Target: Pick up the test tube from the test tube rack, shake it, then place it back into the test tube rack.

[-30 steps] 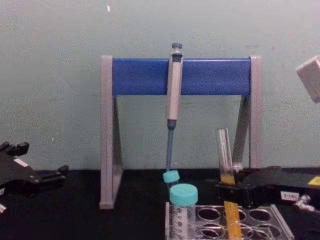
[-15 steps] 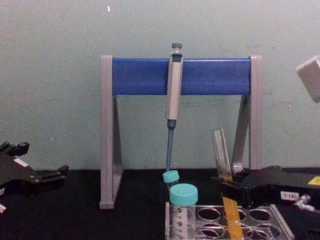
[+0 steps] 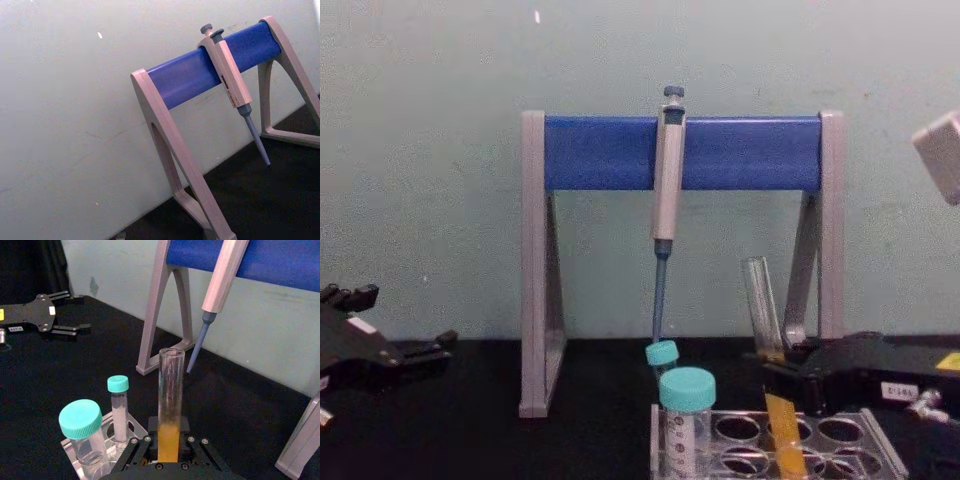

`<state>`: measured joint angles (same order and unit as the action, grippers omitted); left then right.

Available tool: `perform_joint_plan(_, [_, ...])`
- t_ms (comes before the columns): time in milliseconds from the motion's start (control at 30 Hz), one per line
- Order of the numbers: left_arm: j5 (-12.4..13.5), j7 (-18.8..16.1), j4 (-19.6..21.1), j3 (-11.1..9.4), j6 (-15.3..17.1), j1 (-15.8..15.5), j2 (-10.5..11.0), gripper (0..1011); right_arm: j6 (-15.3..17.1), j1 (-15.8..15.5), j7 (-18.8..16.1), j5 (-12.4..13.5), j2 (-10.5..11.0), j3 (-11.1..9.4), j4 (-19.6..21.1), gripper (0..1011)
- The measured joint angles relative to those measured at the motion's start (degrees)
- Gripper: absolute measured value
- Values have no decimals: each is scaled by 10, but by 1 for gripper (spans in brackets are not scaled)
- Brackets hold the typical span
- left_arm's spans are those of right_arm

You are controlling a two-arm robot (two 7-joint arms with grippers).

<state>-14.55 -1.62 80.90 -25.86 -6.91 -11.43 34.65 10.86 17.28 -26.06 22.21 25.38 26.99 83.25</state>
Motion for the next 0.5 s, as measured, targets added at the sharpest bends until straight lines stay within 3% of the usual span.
perform_joint_plan(500, [0,0,0,0,0,0,0,1001,-64,-30,-7,21,-1,-27,11,229])
